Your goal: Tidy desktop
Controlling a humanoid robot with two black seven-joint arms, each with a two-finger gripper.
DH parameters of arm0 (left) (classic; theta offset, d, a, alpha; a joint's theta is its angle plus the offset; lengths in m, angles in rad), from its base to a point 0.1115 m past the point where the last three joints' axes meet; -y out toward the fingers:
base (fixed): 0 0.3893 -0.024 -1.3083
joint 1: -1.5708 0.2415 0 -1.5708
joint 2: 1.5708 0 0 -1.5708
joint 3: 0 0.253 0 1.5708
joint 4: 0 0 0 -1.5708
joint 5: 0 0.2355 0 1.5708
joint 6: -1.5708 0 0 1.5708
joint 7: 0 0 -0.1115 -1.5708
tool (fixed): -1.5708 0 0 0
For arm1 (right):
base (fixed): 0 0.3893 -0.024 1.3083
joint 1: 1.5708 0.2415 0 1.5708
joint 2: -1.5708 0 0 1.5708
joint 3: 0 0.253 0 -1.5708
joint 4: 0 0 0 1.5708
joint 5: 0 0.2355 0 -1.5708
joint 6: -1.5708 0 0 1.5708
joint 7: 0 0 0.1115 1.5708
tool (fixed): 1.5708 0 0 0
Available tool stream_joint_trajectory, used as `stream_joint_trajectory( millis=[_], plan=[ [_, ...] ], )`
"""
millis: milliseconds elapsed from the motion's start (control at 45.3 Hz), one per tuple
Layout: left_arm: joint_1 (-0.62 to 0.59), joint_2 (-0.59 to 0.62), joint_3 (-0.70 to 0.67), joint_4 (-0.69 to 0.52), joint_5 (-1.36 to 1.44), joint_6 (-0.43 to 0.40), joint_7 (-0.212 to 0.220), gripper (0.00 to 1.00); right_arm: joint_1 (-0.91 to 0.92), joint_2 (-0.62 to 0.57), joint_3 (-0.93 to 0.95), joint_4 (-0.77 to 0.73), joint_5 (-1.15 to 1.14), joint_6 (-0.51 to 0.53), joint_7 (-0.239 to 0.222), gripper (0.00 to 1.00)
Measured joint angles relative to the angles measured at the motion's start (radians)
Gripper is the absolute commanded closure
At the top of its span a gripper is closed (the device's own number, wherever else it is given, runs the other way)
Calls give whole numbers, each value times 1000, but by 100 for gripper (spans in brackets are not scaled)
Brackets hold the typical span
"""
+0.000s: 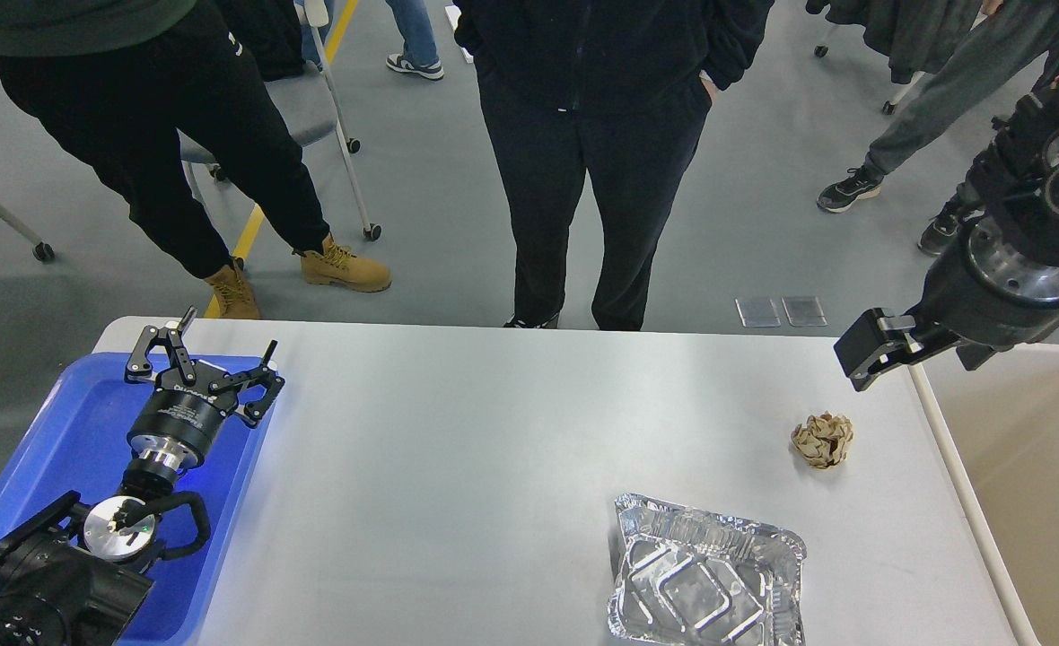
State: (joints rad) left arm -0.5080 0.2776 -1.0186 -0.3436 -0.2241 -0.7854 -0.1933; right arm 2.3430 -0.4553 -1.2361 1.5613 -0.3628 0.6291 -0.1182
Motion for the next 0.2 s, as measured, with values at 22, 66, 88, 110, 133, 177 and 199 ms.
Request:
stream_joint_trajectory(
  millis=[22, 66, 88, 110, 133, 177, 199],
  plan=[
    [0, 0, 0, 0, 0, 0, 0, 0, -2, 1, 0, -1, 2, 5, 0, 0],
    [0, 0, 0, 0, 0, 0, 0, 0, -4, 2, 0, -2, 4, 11, -1, 0],
    [0, 0, 0, 0, 0, 0, 0, 0, -5, 3, -1, -3, 5, 14, -1, 0],
    [0, 0, 0, 0, 0, 0, 0, 0, -6, 3, -1, -5, 7, 18, -2, 0],
    [0, 0, 0, 0, 0, 0, 0, 0, -7, 3, -2, -6, 7, 20, -2, 0],
    [0, 0, 0, 0, 0, 0, 0, 0, -8, 4, -4, -8, 9, 24, -3, 0],
    [0, 0, 0, 0, 0, 0, 0, 0, -9, 3, -5, -8, 9, 26, -3, 0]
  ],
)
